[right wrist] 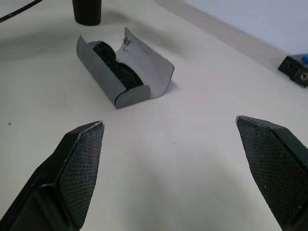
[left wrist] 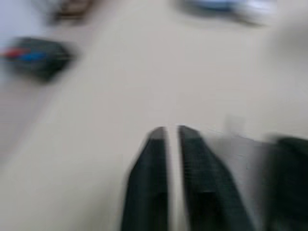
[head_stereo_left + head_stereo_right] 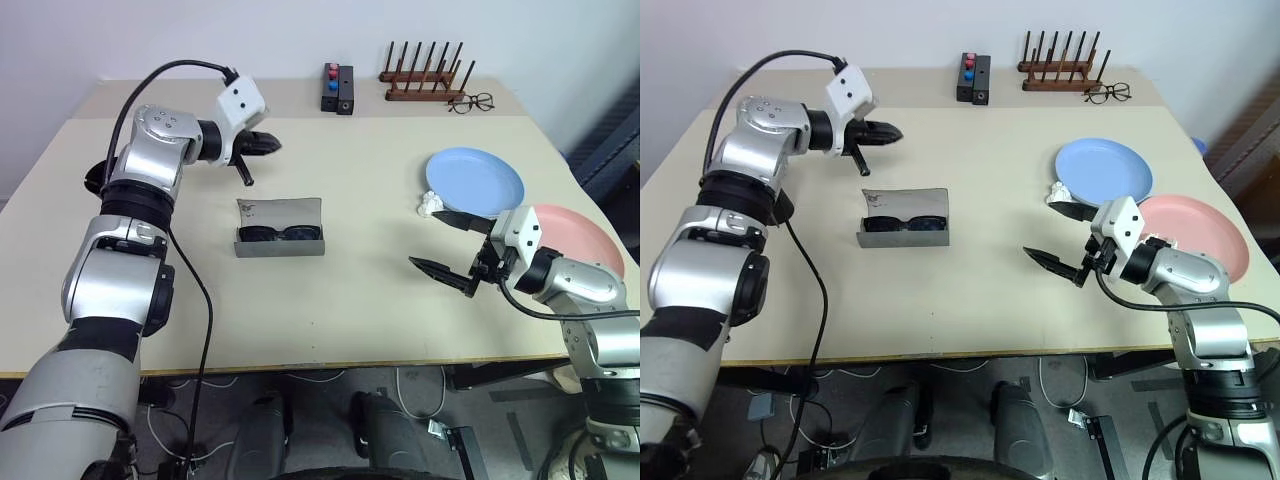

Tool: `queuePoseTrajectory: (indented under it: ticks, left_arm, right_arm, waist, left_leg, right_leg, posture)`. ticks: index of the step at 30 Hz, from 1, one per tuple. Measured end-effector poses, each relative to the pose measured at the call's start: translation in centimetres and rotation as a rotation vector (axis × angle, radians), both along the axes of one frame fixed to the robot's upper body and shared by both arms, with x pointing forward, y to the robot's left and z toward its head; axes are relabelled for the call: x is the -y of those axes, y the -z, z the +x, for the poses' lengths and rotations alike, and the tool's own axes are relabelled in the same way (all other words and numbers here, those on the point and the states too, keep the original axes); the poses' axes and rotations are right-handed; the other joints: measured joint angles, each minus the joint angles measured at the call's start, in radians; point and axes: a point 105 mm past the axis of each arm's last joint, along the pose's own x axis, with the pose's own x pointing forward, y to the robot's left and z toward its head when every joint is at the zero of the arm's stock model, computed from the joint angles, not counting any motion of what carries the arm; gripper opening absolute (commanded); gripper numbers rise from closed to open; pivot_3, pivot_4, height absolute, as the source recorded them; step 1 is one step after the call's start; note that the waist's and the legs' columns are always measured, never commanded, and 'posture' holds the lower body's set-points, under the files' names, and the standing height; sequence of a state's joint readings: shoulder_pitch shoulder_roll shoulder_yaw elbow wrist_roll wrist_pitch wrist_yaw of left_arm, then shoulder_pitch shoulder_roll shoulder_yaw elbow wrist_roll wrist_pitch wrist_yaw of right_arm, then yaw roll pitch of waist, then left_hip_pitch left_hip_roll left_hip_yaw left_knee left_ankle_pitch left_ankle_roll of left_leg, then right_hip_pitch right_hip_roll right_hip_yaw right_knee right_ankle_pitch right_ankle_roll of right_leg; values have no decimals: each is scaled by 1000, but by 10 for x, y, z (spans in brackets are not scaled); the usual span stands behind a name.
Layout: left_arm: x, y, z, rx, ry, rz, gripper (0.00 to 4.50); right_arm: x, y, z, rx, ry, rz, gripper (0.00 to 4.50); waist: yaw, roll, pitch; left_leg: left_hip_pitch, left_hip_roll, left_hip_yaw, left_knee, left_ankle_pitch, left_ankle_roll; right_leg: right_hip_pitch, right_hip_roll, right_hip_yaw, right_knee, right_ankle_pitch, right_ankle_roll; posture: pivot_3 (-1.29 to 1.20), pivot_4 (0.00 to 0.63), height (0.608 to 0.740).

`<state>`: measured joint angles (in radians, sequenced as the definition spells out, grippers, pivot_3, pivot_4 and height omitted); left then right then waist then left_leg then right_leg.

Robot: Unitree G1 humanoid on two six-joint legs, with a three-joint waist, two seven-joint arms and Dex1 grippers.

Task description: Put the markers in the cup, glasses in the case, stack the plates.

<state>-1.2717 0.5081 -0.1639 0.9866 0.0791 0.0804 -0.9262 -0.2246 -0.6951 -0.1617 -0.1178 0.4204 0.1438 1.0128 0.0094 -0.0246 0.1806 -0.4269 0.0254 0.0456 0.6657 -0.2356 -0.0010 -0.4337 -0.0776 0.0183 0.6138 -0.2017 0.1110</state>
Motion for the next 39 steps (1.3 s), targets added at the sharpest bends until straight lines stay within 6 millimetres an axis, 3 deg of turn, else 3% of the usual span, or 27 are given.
queuePoseTrajectory:
  ticks: [5, 10, 17, 21, 26, 29, 32, 36, 39]
  left_arm:
    - [-12, 17, 8, 1, -111, 69, 467]
    - [-10, 82, -5, -188, -39, 197, 467]
    - [-14, 92, -27, -262, 126, 279, 467]
    - [-21, 89, -46, -281, 215, 326, 467]
    - [-24, 87, -63, -270, 247, 368, 467]
    - [-22, 89, -63, -251, 225, 348, 467]
    - [-11, 77, -54, -156, 189, 244, 467]
    - [20, 15, -37, 47, 140, -187, 467]
    - [33, -21, -43, 134, 156, -340, 467]
  right_arm:
    - [-2, -1, 6, -3, -15, 4, 4500]
    - [-5, 0, 9, -8, -32, 10, 4500]
    - [-5, 1, 10, -3, -39, 14, 4500]
    - [-4, 3, 10, -4, -38, 16, 4500]
    - [-3, 5, 11, -7, -32, 22, 4500]
    - [-3, 7, 13, -15, -19, 35, 4500]
    - [0, 9, 18, -27, 30, 57, 4500]
    - [19, 0, 26, 0, 164, 96, 4500]
    - [41, -5, 34, 21, 319, 87, 4500]
  waist:
    - [3, 0, 0]
    - [2, 0, 0]
    - [-5, -1, 0]
    - [-5, -1, 0]
    - [1, -1, 0]
    - [4, -1, 0]
    - [5, -1, 0]
    - [5, -2, 1]
    - [-1, 0, 0]
  left_leg:
    - [0, 0, 0, 0, 0, 0]
    - [0, 0, 1, 0, 0, 0]
    - [0, 0, 1, -1, 0, 0]
    - [0, 0, 1, -1, 0, 0]
    - [0, 0, 1, 0, 0, 0]
    - [0, 0, 0, 0, 0, 0]
    - [0, 0, 0, 1, 0, 0]
    - [0, -1, 0, 1, 0, 0]
    - [1, -1, 1, 0, 0, 0]
  right_leg:
    - [0, 0, 0, 0, 0, 0]
    - [0, 0, 0, 0, 0, -1]
    - [0, 0, 0, 0, -1, -2]
    - [0, 0, 0, 0, -2, -4]
    - [0, 0, 0, 0, -2, -4]
    - [1, 0, 0, 0, -2, -4]
    - [1, -1, 0, 0, -2, -4]
    - [1, -1, 0, 0, 0, 0]
    - [1, -1, 0, 0, 0, 0]
  posture:
    - [0, 150, 740]
    - [0, 150, 740]
    - [0, 150, 740]
    - [0, 150, 740]
    - [0, 150, 740]
    - [0, 150, 740]
    - [0, 150, 740]
    - [0, 150, 740]
    - [0, 150, 740]
